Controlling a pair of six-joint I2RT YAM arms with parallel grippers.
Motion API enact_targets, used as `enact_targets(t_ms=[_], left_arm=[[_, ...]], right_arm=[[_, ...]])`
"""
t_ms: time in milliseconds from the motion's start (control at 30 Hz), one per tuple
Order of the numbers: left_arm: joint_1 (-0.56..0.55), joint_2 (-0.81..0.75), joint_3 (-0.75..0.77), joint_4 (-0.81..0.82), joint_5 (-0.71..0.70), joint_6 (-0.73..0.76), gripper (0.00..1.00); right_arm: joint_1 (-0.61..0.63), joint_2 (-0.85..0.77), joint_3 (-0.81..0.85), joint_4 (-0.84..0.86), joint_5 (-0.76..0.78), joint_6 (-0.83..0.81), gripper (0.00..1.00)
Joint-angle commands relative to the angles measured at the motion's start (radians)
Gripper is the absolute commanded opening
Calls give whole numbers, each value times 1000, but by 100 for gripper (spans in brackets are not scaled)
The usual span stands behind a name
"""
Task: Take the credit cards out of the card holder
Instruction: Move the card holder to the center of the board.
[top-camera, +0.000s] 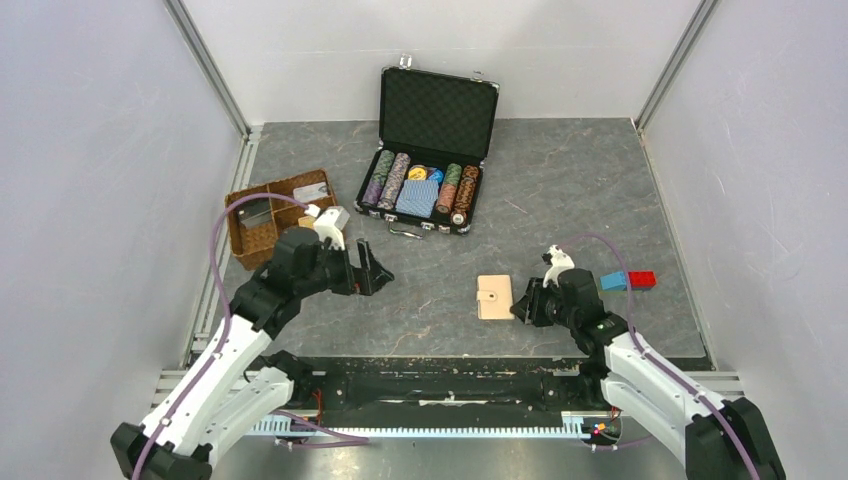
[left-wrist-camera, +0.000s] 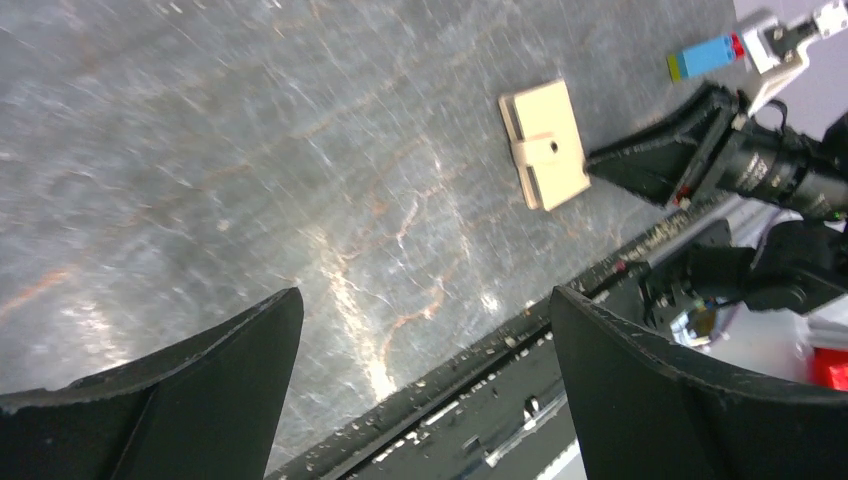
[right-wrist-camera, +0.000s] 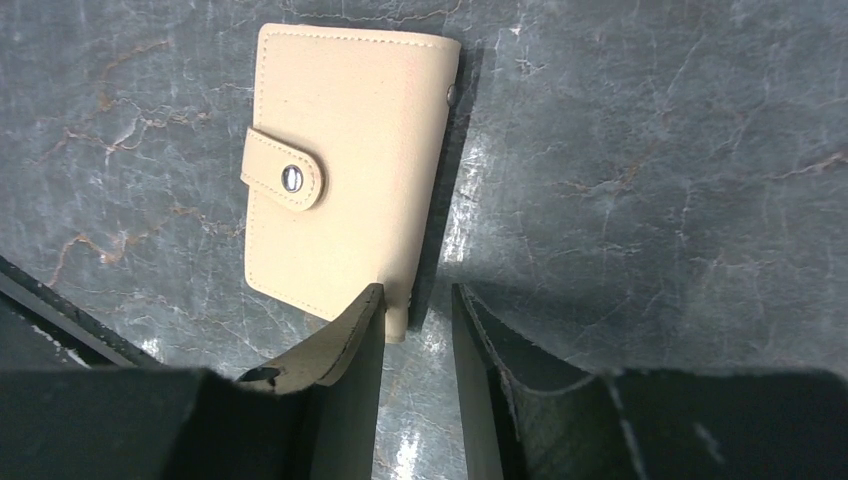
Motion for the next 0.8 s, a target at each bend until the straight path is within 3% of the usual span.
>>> enact_targets(t_ms=[0, 367, 767], left_arm=[[-50, 48, -71, 136, 104, -143, 98], [-306, 319, -56, 347, -37, -249, 90], [-429, 736, 22, 640, -73, -278, 75]], right_arm=[[3, 46, 66, -1, 28, -87, 35], [2, 214, 32, 228, -89, -45, 38], [3, 220, -20, 319, -150, -8, 34]])
